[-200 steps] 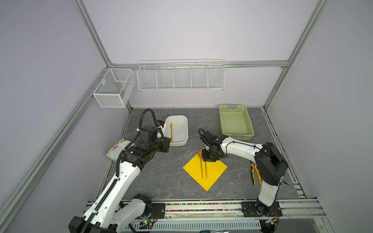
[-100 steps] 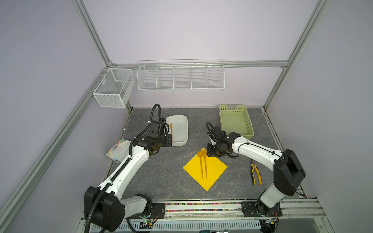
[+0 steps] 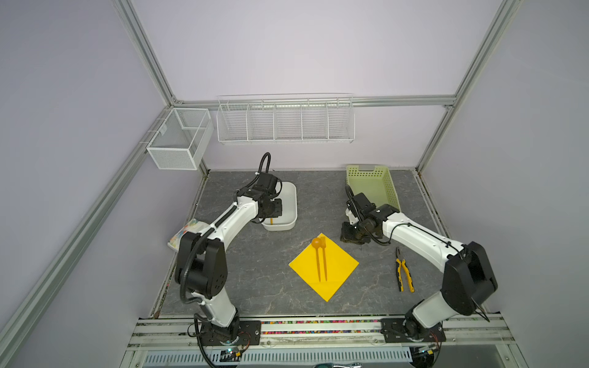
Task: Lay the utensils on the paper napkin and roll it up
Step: 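Open the right gripper and lift away while the left gripper reaches into the tub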
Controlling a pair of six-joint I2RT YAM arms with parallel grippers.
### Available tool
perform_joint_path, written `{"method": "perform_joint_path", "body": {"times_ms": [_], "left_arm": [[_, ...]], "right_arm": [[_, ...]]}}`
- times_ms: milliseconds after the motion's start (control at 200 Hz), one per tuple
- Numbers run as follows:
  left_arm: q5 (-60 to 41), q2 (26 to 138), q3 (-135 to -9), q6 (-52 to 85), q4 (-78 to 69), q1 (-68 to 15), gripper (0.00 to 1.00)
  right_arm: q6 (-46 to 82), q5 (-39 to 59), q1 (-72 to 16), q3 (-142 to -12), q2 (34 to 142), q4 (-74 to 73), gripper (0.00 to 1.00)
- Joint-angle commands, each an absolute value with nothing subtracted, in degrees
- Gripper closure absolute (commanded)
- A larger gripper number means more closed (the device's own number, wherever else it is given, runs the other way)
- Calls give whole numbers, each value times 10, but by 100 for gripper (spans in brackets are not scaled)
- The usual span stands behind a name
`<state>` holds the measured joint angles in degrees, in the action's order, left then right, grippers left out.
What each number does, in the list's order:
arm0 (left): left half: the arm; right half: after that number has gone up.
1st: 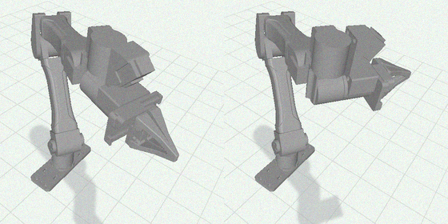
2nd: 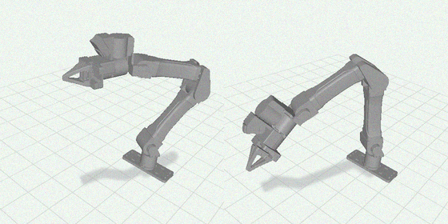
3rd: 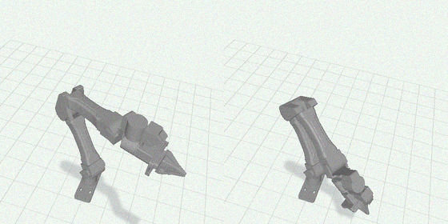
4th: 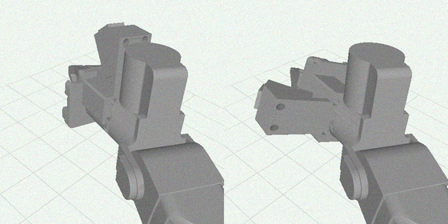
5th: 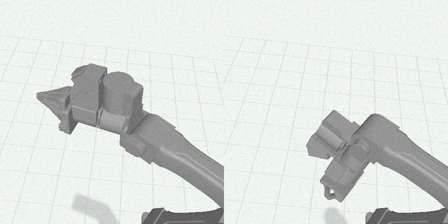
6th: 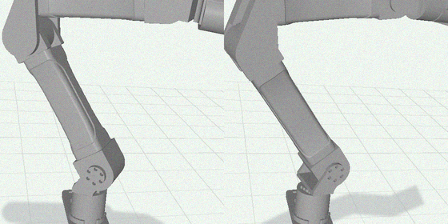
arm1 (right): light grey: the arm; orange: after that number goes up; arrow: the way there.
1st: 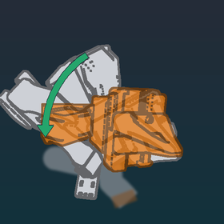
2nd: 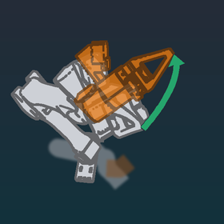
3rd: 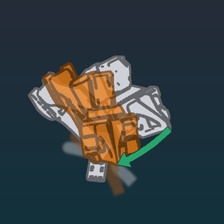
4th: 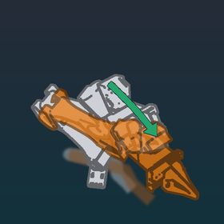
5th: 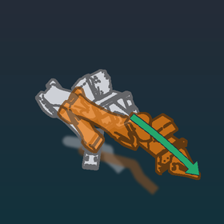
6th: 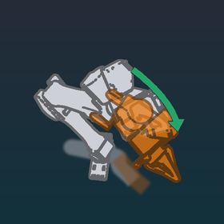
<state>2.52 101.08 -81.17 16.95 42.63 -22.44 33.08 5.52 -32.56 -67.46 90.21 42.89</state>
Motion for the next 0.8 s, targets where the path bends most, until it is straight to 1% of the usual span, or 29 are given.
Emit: {"method": "perform_joint_path", "body": {"times_ms": [0, 495, 795], "left_arm": [[48, 1057, -855, 183, 465, -219, 77], [59, 1227, -1015, 178, 515, -188, 77], [68, 1291, -1072, 180, 535, -182, 79]], "right_arm": [[303, 71, -317, -686, 901, 454, 64], [288, 113, -283, -711, 926, 461, 63], [281, 124, -268, -726, 936, 467, 63]]}}
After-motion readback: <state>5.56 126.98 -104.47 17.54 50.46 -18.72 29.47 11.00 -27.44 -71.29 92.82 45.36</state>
